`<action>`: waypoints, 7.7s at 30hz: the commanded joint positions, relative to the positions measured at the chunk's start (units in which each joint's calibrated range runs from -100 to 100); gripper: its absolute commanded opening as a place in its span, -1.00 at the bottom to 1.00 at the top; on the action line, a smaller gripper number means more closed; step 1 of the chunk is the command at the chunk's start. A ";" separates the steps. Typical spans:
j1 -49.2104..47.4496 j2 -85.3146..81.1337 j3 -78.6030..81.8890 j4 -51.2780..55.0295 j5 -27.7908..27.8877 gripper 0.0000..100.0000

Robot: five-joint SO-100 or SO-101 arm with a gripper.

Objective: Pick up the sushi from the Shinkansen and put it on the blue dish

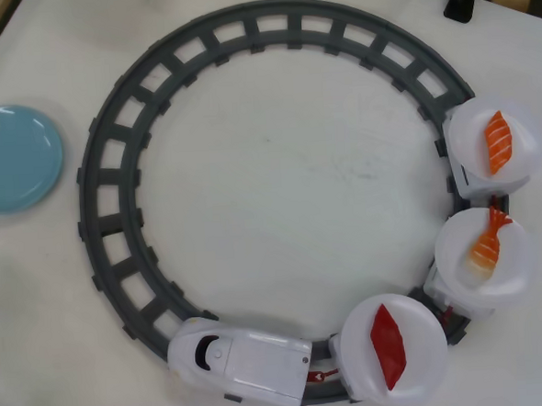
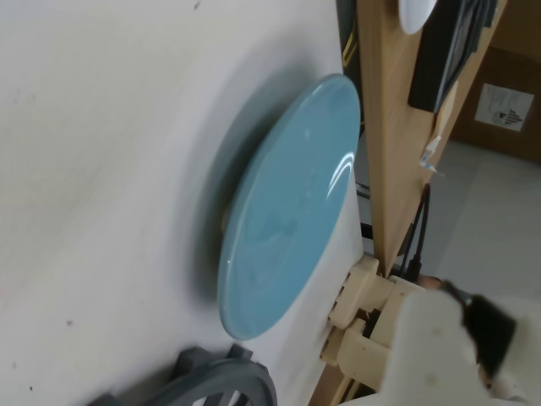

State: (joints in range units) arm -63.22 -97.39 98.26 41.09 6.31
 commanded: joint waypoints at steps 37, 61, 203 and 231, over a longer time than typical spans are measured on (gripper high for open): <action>16.39 18.21 -35.68 13.64 2.58 -0.65; 62.78 64.58 -95.11 55.17 49.76 -0.65; 0.46 85.98 -93.39 17.63 8.23 -0.94; 2.66 107.22 -93.93 10.08 10.84 -0.94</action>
State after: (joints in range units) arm -61.83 10.16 5.58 52.02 16.66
